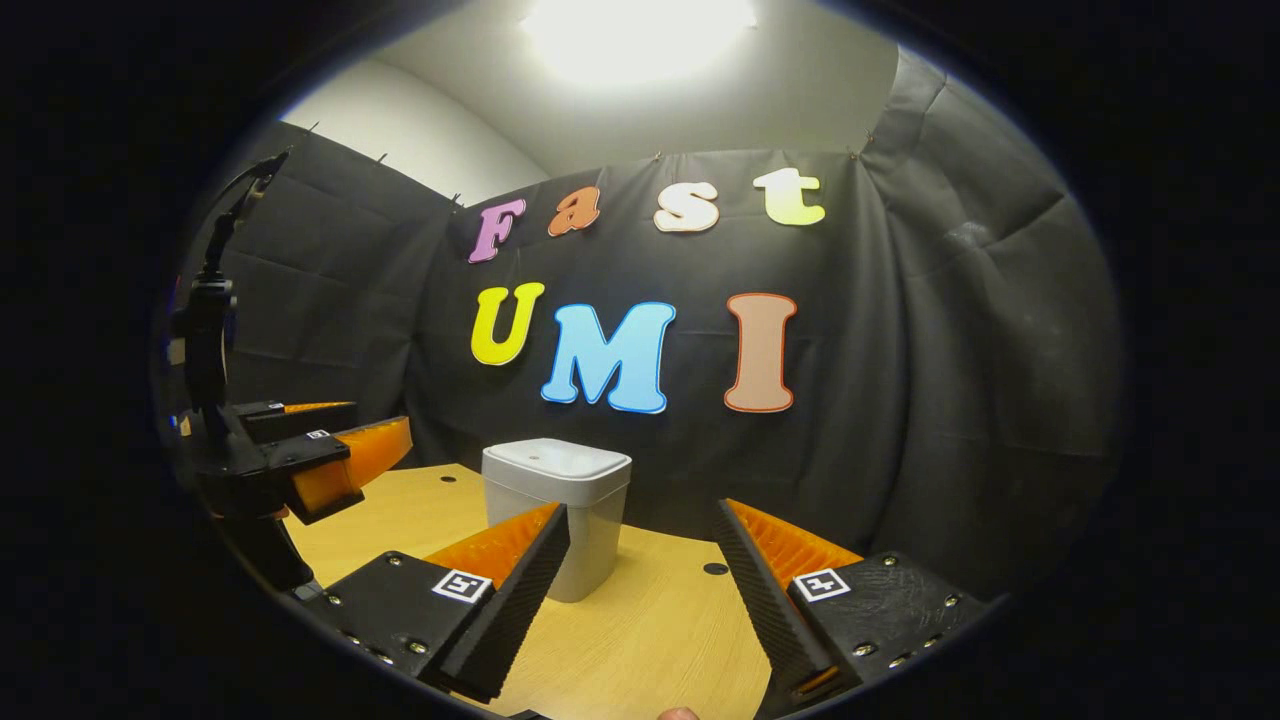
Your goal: Press the lid of the desktop garbage bin to open it, pick up the crumpled paper on the desktop and throw it into the bin, then pick up the pop can on the desktop and drop it into the bin, and finally close the garbage bin lid.
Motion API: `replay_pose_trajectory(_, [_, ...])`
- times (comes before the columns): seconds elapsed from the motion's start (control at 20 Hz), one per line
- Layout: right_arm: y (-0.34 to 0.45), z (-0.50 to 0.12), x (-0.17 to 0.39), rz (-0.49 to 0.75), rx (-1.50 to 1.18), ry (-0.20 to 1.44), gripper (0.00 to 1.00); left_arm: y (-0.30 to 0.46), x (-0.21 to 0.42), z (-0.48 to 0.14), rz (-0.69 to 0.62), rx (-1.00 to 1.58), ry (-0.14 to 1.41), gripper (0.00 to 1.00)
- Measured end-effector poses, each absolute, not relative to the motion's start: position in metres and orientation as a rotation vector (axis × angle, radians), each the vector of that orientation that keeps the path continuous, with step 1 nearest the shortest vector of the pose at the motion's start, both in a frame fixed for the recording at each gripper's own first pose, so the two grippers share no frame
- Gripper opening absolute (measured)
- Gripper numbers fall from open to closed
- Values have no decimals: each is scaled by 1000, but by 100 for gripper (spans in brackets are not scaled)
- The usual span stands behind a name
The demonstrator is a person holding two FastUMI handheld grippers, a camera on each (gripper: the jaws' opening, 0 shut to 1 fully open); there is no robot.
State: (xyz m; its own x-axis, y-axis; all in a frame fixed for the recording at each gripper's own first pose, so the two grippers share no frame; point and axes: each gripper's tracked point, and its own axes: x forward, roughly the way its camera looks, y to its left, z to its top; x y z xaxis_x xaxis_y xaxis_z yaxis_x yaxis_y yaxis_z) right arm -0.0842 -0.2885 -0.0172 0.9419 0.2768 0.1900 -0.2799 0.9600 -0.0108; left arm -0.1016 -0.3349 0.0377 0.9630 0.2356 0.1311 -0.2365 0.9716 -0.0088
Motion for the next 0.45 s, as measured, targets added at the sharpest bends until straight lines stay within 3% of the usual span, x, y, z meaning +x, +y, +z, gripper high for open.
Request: replay_pose_trajectory(0.45, [-289,-16,-82,280,19,-199,94,-335,-100,37,241,12,-136,97])
